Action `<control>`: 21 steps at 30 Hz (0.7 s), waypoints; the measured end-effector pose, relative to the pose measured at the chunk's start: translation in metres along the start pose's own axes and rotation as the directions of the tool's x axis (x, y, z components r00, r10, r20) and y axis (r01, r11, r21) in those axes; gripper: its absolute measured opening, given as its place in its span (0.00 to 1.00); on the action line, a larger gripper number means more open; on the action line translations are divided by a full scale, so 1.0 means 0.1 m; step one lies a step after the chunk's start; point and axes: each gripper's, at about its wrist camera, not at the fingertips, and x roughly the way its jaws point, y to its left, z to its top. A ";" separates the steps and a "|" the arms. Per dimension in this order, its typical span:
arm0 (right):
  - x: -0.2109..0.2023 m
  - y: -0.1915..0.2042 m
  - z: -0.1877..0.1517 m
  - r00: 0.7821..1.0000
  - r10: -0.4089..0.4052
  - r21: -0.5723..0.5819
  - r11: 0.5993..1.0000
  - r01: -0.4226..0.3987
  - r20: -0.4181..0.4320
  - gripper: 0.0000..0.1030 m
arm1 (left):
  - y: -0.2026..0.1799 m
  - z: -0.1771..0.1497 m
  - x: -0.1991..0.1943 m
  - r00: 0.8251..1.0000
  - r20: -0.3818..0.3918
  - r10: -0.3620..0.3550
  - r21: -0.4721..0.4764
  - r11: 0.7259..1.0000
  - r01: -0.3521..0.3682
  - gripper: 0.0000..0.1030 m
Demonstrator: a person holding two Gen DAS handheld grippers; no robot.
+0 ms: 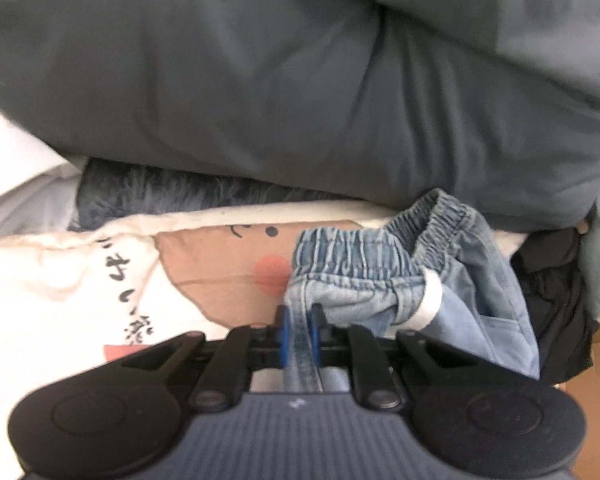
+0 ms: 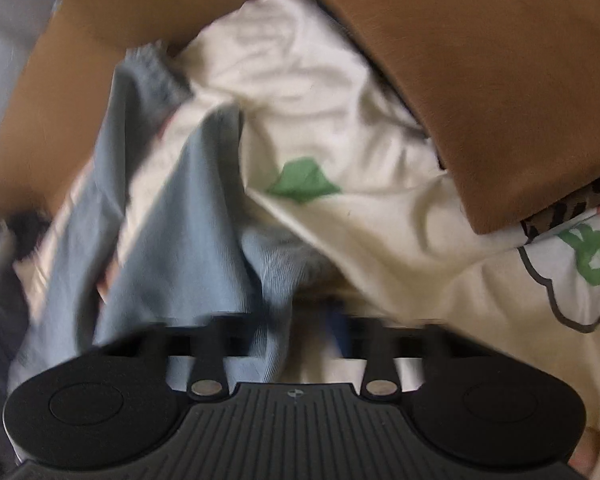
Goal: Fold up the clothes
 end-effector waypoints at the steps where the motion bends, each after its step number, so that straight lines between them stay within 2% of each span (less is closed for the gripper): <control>1: -0.02 -0.03 0.03 1.000 0.020 0.031 0.999 -0.020 0.010 0.02 | 0.00 0.01 -0.06 1.000 0.002 -0.001 -0.001 1.000 0.001 0.10; 10: -0.73 0.31 0.18 0.990 0.052 -0.054 0.997 -0.046 0.129 0.02 | 0.07 0.07 -0.63 0.999 0.032 -0.028 -0.028 0.999 0.029 0.09; 16: -1.15 0.19 0.18 0.988 0.036 -0.049 0.998 -0.028 0.153 0.02 | 0.30 0.03 -0.80 1.000 0.012 -0.008 -0.032 0.999 0.008 0.07; 21: -1.33 -0.03 -0.04 0.990 -0.011 -0.011 1.000 0.013 0.144 0.02 | 0.50 -0.07 -0.87 0.999 -0.021 0.037 -0.020 0.999 -0.037 0.07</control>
